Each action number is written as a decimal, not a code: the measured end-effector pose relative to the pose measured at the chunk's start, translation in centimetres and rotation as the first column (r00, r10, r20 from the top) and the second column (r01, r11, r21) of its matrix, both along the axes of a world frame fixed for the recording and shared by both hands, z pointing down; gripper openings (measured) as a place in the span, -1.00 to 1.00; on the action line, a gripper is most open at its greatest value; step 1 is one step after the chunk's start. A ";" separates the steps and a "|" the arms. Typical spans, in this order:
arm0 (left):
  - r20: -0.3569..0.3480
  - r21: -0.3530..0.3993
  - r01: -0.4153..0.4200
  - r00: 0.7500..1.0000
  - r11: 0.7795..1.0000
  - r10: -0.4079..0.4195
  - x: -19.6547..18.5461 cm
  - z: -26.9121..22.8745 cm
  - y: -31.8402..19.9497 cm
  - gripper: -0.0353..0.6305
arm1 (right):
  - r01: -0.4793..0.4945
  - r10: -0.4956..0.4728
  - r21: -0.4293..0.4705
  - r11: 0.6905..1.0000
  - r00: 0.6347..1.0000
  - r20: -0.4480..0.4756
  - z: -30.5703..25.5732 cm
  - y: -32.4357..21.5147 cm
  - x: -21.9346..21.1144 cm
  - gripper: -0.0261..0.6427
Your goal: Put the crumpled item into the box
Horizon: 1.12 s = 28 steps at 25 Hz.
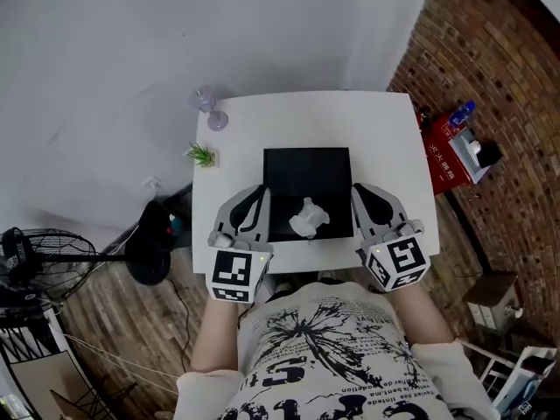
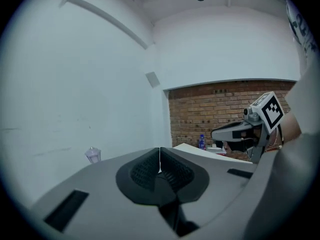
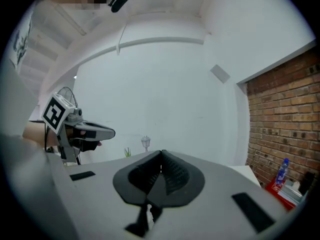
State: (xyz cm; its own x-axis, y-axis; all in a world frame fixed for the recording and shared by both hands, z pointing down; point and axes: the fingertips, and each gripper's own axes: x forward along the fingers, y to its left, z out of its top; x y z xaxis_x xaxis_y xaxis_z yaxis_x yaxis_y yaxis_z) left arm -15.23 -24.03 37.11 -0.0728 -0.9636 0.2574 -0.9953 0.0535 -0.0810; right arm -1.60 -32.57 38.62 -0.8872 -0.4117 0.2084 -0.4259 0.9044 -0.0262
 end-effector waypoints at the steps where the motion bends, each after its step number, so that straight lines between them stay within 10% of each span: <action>1: 0.000 0.025 -0.001 1.000 1.000 0.001 -0.4 -0.8 0.5 -0.85 | -0.003 0.003 0.006 1.000 1.000 0.021 -0.7 0.3 -0.1 -0.88; 9: -0.017 0.179 -0.045 0.999 0.983 0.049 -1.1 -5.4 3.9 -0.86 | -0.010 -0.002 0.113 0.994 0.994 0.109 -4.9 2.3 -0.7 -0.88; 28: -0.036 0.216 -0.132 0.989 0.968 0.142 -0.5 -6.6 5.2 -0.86 | -0.016 0.004 0.139 0.990 0.996 0.087 -5.3 4.2 -0.5 -0.88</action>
State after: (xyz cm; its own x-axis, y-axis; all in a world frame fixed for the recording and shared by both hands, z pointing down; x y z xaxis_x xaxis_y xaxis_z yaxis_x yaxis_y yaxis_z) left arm -15.73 -18.86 30.49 0.0716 -0.9964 0.0460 -0.9968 -0.0731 -0.0318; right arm -2.12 -28.38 33.34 -0.8952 -0.4401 0.0709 -0.4363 0.8976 0.0628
